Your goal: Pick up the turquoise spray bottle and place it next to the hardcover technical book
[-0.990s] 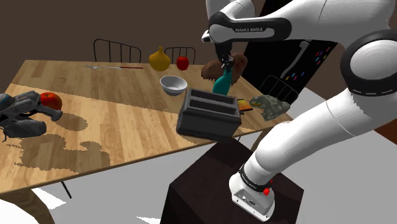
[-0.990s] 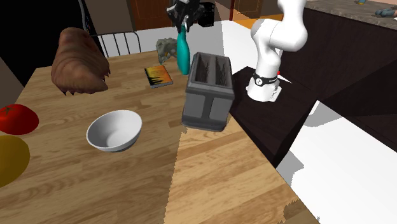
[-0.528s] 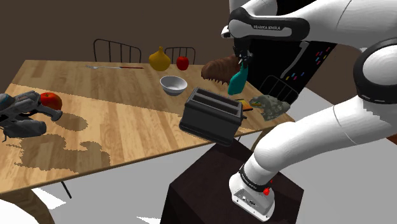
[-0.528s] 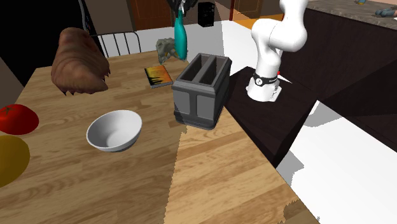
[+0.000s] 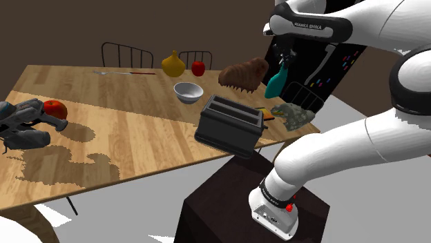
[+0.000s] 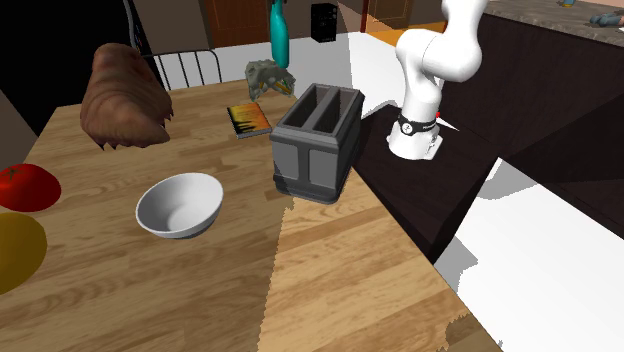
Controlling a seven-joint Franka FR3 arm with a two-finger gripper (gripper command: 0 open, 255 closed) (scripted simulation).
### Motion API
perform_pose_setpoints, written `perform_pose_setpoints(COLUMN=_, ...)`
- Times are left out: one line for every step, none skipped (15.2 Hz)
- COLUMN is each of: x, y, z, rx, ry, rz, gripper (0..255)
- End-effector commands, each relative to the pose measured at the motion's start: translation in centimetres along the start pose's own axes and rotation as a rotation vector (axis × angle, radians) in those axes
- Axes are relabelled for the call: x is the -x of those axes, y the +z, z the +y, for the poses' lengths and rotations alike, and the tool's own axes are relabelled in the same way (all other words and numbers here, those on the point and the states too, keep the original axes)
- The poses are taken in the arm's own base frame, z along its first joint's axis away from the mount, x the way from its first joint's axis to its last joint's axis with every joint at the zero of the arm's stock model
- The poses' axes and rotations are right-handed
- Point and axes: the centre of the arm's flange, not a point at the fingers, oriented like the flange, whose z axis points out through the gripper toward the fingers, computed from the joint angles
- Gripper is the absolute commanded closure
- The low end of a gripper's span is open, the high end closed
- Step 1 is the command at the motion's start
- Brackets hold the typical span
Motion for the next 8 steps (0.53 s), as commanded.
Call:
perform_pose_setpoints(x=0.2, y=0.8, z=-0.2, rx=0.0, ry=-0.001, rz=0.0, gripper=255)
perform_pose_setpoints(x=0.0, y=1.2, z=-0.2, rx=0.0, ry=-0.001, rz=0.0, gripper=255)
perform_pose_setpoints(x=-0.3, y=1.7, z=-0.3, rx=0.0, ry=-0.001, rz=0.0, gripper=255)
perform_pose_setpoints(x=-0.6, y=2.1, z=-0.3, rx=0.0, ry=-0.001, rz=0.0, gripper=255)
perform_pose_setpoints(x=-0.9, y=2.6, z=-0.3, rx=0.0, ry=-0.001, rz=0.0, gripper=255)
perform_pose_setpoints(x=-1.1, y=3.0, z=-0.3, rx=0.0, ry=-0.001, rz=0.0, gripper=255)
perform_pose_setpoints(x=-1.4, y=3.5, z=-0.3, rx=0.0, ry=-0.001, rz=0.0, gripper=255)
perform_pose_setpoints(x=-1.7, y=3.9, z=-0.3, rx=0.0, ry=-0.001, rz=0.0, gripper=255)
